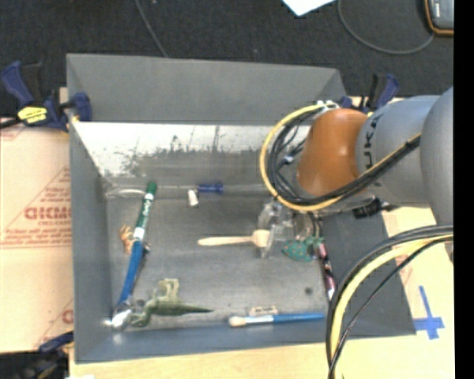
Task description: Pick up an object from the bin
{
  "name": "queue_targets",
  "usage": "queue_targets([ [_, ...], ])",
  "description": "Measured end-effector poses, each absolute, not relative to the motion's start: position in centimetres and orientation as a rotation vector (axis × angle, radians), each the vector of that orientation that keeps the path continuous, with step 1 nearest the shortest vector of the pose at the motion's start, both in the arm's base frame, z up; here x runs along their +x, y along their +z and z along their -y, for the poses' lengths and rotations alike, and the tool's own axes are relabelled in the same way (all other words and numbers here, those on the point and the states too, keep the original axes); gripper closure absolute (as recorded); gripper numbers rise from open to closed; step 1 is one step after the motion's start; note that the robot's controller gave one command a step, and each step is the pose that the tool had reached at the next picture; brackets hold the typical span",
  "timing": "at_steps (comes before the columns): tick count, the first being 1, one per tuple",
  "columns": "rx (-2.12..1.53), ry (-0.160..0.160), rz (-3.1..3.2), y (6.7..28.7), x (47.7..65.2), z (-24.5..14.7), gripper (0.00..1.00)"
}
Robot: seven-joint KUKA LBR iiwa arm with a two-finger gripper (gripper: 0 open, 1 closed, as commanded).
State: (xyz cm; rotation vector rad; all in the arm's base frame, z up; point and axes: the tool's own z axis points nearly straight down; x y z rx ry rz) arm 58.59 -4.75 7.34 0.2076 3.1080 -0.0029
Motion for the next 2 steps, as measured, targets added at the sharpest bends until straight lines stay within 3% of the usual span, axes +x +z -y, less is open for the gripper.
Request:
queue_targets([
  [1,0.206,-0.003,-3.108,7.3,58.6,4.7,1.0],
  [2,0.232,-0.002,-3.107,18.4,57.7,3.4,1.0],
])
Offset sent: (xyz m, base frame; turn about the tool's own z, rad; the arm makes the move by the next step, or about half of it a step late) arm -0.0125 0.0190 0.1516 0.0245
